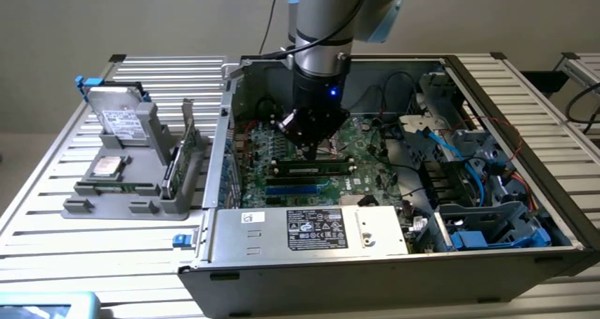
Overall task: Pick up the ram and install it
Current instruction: 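Press down the ram until it locks into place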
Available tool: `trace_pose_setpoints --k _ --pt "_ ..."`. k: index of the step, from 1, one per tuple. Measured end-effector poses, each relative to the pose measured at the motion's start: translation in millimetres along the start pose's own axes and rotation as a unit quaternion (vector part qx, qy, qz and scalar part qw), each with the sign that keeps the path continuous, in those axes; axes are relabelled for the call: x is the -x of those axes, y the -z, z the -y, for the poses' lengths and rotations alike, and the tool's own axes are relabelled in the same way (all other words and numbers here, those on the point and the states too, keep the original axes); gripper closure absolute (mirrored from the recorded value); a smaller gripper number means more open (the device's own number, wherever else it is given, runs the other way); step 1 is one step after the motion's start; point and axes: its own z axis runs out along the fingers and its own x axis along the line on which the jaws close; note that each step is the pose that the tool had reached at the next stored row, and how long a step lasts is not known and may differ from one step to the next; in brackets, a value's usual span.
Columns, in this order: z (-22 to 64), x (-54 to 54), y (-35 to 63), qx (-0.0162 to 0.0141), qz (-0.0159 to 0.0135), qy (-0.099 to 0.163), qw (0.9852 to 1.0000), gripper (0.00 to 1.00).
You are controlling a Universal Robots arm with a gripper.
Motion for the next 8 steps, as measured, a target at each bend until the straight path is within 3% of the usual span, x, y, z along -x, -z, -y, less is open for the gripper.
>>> trace_pose_setpoints --k 8 --pt "0.0 0.0 0.0 0.0031 -0.0016 -0.047 0.9989 0.89"
